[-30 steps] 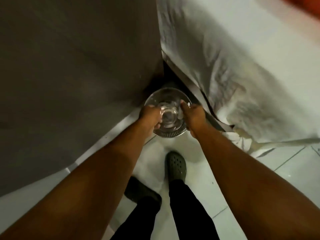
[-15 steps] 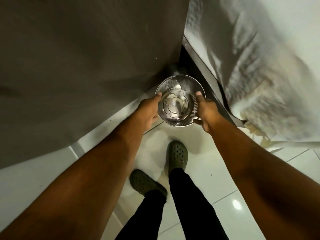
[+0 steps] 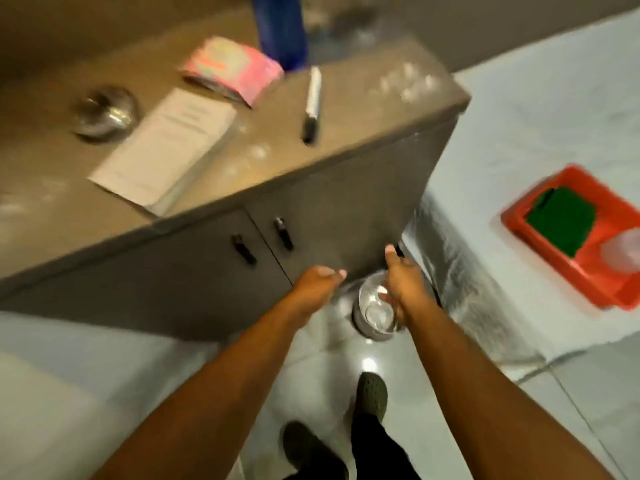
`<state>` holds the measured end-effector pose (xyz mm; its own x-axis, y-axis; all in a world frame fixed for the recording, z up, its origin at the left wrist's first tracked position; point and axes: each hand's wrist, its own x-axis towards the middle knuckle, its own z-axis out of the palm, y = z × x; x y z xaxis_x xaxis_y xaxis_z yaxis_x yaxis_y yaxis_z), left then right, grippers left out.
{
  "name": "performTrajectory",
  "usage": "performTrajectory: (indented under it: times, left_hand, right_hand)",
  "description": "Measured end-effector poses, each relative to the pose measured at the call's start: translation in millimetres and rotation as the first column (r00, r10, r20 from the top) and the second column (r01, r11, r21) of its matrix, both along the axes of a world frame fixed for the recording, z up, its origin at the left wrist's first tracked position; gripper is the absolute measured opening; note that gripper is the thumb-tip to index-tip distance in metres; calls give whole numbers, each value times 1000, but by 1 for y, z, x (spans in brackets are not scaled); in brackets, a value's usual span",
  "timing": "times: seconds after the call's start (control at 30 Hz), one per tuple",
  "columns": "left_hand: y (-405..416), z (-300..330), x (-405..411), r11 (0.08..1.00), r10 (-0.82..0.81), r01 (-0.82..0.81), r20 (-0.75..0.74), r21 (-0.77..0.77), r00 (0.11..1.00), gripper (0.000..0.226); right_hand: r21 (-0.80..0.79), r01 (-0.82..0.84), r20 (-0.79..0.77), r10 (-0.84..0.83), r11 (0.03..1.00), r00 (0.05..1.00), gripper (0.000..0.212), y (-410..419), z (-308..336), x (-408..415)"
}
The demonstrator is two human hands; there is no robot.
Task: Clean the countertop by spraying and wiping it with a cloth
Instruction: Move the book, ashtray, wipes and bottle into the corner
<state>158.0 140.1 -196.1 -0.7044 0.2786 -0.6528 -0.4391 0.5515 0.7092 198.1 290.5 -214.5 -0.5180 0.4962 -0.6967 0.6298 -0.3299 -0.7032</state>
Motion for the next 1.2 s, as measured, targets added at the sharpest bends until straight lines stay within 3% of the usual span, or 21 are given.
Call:
performTrajectory:
  times: [0.13,0.27,0.37,0.5,0.63,0.83,0.97,1.03,1.1,1.2]
  left_hand:
    - [-38,89,-3,999,-39,40,-226,1,973,26]
    - [-94,158,-14,996,92,-79,-495,48,864,23]
    - [-132,189,-29,975,216,-199,-601,97,769,15]
    - [-174,205,-60,956,230,-293,-646,10,728,24]
    - [-201,205,-96,930,48,-245,-568,-276,822,50]
    - [-214,195,-133,904,0,-206,-481,-375,877,25]
    - [-208,188,-155,806,-122,-203,-491,-556,863,29]
    - [-206,191,-165,857,-26,-201,-429,-475,903,26]
    - [-207,197,-171,931,165,-259,-335,-259,928,21]
    - [-209,206,-174,942,320,-334,-285,-3,904,13]
  right_hand:
    - [83,-61,-129,71,995,989,53,-49,87,-19]
    - [135,-102,-278,136,986,951,39,-111,152,-44]
    - [126,-148,-322,182,981,929,30,-157,184,-58]
    - [128,-265,-312,292,956,904,26,-200,203,-76]
    - [133,-312,-304,338,941,890,23,-218,207,-98]
    - [181,-345,-242,382,921,892,22,-219,193,-138]
    - [208,-328,-213,370,921,904,12,-205,184,-160]
    - [188,-340,-208,376,921,903,13,-198,181,-165]
    - [171,-382,-207,412,908,887,15,-195,177,-165]
    - [310,-441,-229,516,843,825,32,-194,176,-160]
